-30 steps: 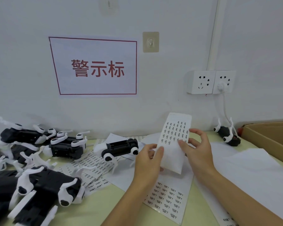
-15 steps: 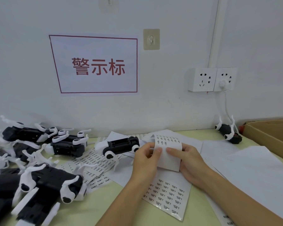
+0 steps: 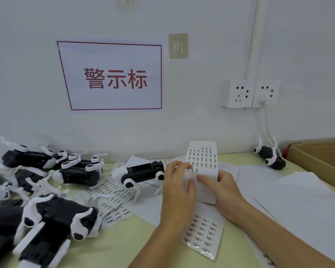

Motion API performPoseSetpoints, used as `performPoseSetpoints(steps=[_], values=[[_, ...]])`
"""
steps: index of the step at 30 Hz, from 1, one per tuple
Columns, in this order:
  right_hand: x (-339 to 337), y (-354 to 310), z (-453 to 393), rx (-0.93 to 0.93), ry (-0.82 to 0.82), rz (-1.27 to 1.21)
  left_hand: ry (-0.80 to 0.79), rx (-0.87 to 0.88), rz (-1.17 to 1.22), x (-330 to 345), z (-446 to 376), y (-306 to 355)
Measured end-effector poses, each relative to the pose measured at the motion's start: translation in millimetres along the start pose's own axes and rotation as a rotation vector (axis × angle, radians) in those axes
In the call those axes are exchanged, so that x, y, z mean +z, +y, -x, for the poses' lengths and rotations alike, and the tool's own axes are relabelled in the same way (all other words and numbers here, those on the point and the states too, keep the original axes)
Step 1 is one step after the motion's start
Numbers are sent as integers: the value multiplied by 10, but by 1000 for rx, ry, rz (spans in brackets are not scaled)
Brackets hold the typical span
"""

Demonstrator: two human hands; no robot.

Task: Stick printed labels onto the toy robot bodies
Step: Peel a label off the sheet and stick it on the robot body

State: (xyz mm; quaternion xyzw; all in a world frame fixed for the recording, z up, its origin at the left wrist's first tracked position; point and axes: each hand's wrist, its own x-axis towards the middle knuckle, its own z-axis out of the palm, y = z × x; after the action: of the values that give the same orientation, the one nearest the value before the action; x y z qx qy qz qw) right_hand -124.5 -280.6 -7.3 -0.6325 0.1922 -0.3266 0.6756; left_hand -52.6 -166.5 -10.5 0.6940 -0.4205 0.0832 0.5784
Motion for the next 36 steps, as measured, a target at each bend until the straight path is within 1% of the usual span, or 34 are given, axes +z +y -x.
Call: performPoseSetpoints(steps=[2, 5, 8, 11, 13, 18, 25, 30, 36], values=[[2, 2, 6, -12, -4, 23, -39, 51, -90, 14, 17, 3], [-7, 11, 8, -29, 1, 64, -19, 94, -141, 35, 19, 5], [-7, 14, 13, -55, 16, 104, -1, 53, -136, 37, 19, 12], [1, 7, 23, -100, 27, 140, -48, -59, -110, 32, 22, 7], [4, 3, 39, -138, 25, 182, -60, -80, -87, 25, 23, 10], [52, -17, 94, -203, 12, 242, 3, -93, -17, -9, 2, 29], [73, 2, 96, -323, 88, 390, 28, -55, -16, -13, -2, 29], [91, 2, 93, -327, 107, 432, 22, -50, -30, -18, 7, 46], [87, 3, 91, -338, 91, 449, 19, -83, -40, -16, 10, 56]])
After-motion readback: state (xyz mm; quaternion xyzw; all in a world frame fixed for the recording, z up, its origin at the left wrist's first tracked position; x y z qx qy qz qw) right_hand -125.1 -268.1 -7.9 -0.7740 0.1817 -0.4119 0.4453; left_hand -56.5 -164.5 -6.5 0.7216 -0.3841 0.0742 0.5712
